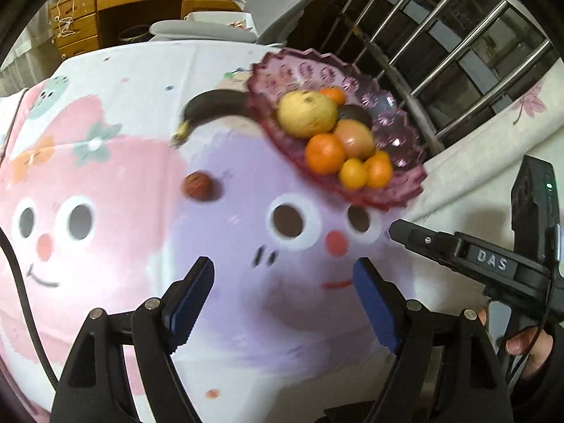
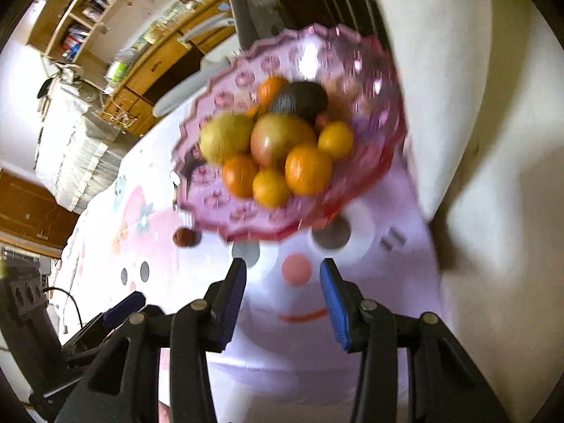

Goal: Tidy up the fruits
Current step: 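Withdraw both grippers toward the banana and the last lychee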

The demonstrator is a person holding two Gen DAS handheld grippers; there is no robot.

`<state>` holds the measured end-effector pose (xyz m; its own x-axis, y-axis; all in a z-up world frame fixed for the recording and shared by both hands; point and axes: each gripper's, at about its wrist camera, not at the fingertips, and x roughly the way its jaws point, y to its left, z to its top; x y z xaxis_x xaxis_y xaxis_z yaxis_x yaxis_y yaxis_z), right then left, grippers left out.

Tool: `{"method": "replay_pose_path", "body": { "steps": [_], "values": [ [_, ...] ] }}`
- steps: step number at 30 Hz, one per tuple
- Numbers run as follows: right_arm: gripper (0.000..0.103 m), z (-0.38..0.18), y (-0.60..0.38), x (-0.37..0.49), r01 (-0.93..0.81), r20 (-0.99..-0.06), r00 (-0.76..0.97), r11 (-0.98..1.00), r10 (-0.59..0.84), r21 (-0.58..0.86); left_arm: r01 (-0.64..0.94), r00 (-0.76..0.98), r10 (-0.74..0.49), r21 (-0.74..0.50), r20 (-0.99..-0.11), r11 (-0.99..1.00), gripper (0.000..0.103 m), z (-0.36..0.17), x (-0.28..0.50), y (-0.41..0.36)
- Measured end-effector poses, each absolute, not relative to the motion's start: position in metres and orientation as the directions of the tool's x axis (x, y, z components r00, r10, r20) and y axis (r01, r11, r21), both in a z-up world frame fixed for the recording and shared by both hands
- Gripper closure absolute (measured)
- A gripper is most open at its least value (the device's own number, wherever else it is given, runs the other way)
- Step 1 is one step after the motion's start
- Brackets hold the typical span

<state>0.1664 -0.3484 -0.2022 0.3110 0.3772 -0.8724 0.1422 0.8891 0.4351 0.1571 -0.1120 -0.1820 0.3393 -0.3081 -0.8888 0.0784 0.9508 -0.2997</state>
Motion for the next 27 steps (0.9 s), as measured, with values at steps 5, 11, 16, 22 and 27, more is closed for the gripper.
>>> {"method": "replay_pose_path", "body": {
  "steps": [5,11,16,22,27],
  "values": [
    [0.059,-0.210,-0.314,0.142,0.266,-0.884,0.278,0.854,0.377,0.448,0.106,0.315,-0.290,-0.271,-0.904,0.957,0.018,-0.172,0.137,-0.067],
    [0.059,-0.221,-0.271,0.113,0.392,-0.892,0.277,0.805,0.358,0.445,0.153,0.283,-0.268,-0.232,-0.921,0.961,0.018,-0.162,0.121,-0.004],
    [0.059,-0.224,-0.238,0.099,0.457,-0.895,0.293,0.772,0.337,0.441,0.207,0.253,-0.251,-0.201,-0.934,0.957,0.018,-0.155,0.120,0.041],
    [0.051,-0.223,-0.195,0.094,0.478,-0.899,0.332,0.770,0.287,0.423,0.316,0.216,-0.221,-0.147,-0.951,0.937,0.017,-0.146,0.147,0.066],
    [0.050,-0.219,-0.180,0.094,0.455,-0.905,0.348,0.800,0.243,0.390,0.398,0.219,-0.166,-0.067,-0.961,0.915,0.014,-0.139,0.181,0.057]
  ]
}}
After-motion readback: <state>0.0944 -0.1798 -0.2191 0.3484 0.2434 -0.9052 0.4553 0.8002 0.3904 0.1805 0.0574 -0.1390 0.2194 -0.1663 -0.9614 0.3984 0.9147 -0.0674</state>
